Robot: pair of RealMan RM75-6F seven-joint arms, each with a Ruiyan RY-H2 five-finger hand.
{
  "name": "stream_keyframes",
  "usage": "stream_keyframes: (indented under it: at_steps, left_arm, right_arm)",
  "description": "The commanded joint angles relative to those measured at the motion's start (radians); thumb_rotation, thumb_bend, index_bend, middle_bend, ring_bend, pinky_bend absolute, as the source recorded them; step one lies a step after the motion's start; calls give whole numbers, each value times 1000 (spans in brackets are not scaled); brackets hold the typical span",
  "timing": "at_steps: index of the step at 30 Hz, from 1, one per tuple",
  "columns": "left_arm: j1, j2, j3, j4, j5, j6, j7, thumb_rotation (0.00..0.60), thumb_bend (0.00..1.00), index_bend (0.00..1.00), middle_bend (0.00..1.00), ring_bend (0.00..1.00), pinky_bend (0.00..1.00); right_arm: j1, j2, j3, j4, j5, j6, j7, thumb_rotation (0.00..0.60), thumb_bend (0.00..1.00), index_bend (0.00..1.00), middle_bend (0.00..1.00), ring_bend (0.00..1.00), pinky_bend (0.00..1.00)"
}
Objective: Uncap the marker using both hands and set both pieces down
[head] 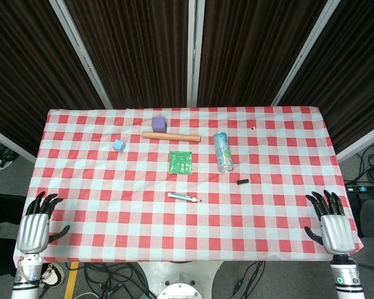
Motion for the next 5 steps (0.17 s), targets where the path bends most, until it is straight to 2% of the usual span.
stream_keyframes:
  at_steps: [1,5]
  left_arm:
    - [29,3,6,-11,25,15,12,600,121,255,204,82,201]
    - [46,-1,-5,-7,40,0,12,600,121,256,213,82,201]
  right_arm:
    - [-3,-4,-5,-2,-12,-3,-11,600,46,158,126,0,0]
    - [-14,-4,-4,-9,-17,2,-22,600,47,151,124,0,0]
